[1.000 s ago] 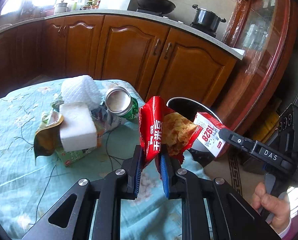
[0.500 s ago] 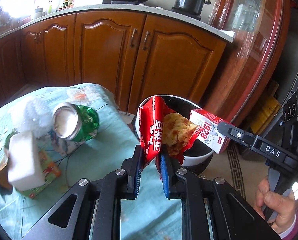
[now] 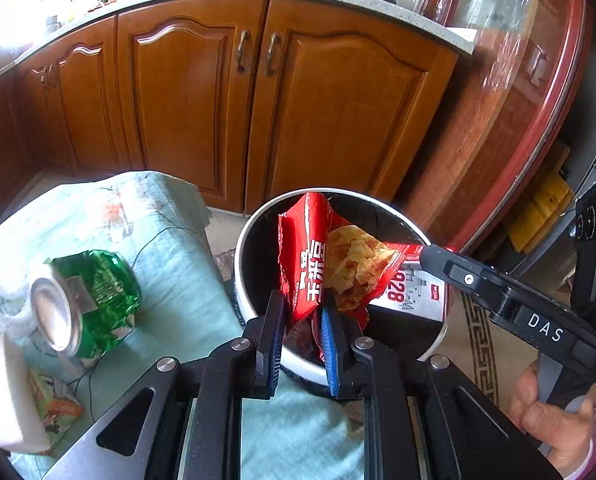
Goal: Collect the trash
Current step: 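Carry the snack bag and carton over the bin and open both tools, then grasp the green juice pouch with the left tool while the right tool grasps the crushed green can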
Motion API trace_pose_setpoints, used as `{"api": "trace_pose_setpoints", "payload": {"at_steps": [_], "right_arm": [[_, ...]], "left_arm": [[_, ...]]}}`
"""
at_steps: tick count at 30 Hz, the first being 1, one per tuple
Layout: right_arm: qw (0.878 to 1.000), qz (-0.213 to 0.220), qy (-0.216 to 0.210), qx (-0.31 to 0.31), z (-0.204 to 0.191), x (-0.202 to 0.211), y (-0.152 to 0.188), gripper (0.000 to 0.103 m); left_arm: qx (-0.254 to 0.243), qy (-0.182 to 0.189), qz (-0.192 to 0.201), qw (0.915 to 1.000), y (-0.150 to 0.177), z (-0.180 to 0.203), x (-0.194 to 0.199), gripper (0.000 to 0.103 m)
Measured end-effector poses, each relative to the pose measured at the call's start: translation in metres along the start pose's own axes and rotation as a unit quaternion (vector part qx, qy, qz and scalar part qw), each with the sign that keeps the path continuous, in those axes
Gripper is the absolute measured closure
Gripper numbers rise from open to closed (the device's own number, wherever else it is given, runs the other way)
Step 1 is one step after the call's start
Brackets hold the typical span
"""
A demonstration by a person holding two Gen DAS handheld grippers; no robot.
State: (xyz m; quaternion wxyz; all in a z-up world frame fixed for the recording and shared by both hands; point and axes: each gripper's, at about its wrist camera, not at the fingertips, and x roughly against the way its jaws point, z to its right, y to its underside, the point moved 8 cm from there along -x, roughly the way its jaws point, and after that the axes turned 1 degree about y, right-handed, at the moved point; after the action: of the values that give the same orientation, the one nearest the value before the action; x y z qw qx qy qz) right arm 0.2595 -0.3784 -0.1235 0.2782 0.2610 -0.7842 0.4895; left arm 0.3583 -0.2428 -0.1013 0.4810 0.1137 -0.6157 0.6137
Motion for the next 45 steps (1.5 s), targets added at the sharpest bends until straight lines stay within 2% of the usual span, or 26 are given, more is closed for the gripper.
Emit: {"api": "trace_pose_setpoints", "payload": {"at_steps": [8, 12, 13, 15, 16, 17, 18, 20, 25, 27, 36, 45], "right_arm": [[1.000, -0.015, 0.007, 0.000, 0.010, -0.015, -0.006, 0.067], [1.000, -0.023, 0.012, -0.003, 0.015, -0.022, -0.006, 0.066], [1.000, -0.024, 0.013, -0.005, 0.017, -0.024, -0.006, 0.063], [1.000, -0.024, 0.015, -0.009, 0.020, -0.024, -0.006, 0.062], [1.000, -0.024, 0.015, -0.011, 0.019, -0.024, -0.005, 0.058], [1.000, -0.023, 0.014, -0.013, 0.020, -0.023, -0.006, 0.054], [1.000, -0.020, 0.013, -0.015, 0.019, -0.021, -0.005, 0.047], [1.000, -0.015, 0.010, -0.019, 0.019, -0.017, -0.004, 0.044], [0.999, -0.002, -0.009, -0.037, 0.012, -0.006, 0.001, 0.022], [0.999, 0.002, -0.020, -0.043, 0.007, 0.000, 0.006, 0.018], [0.998, -0.006, -0.051, -0.032, -0.038, 0.012, 0.036, 0.016], [0.996, -0.026, -0.080, -0.011, -0.086, 0.011, 0.063, 0.016]], "left_arm": [[0.001, -0.003, -0.029, 0.9996, -0.014, 0.005, -0.031, 0.084], [0.014, -0.002, -0.034, 0.9993, -0.018, 0.004, -0.039, 0.075], [0.015, -0.001, -0.034, 0.9993, -0.018, 0.004, -0.040, 0.073], [0.018, -0.001, -0.031, 0.9994, -0.020, 0.004, -0.040, 0.059], [0.019, -0.002, -0.026, 0.9995, -0.020, 0.004, -0.038, 0.054], [0.019, -0.004, -0.019, 0.9996, -0.020, 0.003, -0.035, 0.048], [0.018, -0.007, -0.012, 0.9997, -0.018, 0.002, -0.031, 0.048], [0.015, -0.011, -0.002, 0.9998, -0.012, 0.002, -0.023, 0.047], [0.030, -0.015, 0.024, 0.9992, 0.009, -0.006, 0.004, 0.040], [0.035, -0.019, 0.034, 0.9986, 0.020, -0.010, 0.017, 0.039], [0.081, -0.033, 0.057, 0.9945, 0.077, -0.042, 0.071, 0.039], [0.128, -0.051, 0.082, 0.9871, 0.116, -0.074, 0.130, 0.039]]}}
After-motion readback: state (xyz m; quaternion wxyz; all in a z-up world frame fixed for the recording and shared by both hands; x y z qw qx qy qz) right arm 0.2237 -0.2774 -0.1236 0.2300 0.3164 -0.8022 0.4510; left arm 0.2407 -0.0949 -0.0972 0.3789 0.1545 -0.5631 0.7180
